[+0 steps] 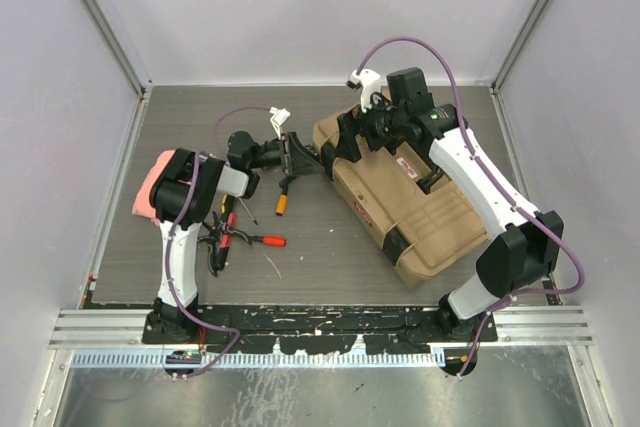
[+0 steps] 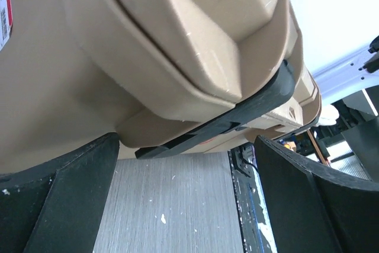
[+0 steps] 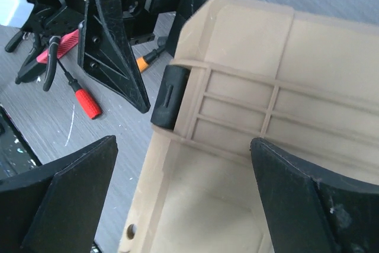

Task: Pack the tool kit
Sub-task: Open the toolbox at the center of the board.

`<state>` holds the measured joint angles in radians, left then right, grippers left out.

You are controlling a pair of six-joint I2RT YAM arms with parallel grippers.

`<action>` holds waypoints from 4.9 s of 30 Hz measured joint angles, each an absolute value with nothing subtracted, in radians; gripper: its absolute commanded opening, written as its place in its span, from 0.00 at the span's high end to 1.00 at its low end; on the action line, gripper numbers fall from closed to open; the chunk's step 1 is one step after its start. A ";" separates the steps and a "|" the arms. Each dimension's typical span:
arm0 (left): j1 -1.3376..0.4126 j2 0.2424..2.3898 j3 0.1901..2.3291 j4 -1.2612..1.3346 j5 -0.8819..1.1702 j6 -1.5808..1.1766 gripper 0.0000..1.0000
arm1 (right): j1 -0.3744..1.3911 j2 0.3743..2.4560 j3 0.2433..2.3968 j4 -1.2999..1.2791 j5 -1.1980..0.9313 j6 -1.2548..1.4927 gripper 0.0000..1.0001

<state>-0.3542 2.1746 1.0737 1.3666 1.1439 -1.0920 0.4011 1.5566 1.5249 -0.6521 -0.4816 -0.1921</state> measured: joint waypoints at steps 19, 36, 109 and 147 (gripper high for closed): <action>-0.364 2.193 1.093 1.364 1.237 -1.119 0.05 | 0.148 0.951 1.340 -0.870 0.442 0.400 0.00; -0.374 2.194 1.100 1.349 1.262 -1.140 0.19 | -0.094 1.138 1.155 -0.743 0.044 0.398 0.00; -0.380 2.233 1.096 1.348 1.219 -1.250 0.38 | 0.142 1.135 1.352 -0.702 -0.566 0.160 0.05; -0.378 2.233 1.111 1.317 1.227 -1.324 0.51 | 0.450 1.351 1.283 -0.616 -0.043 0.106 0.21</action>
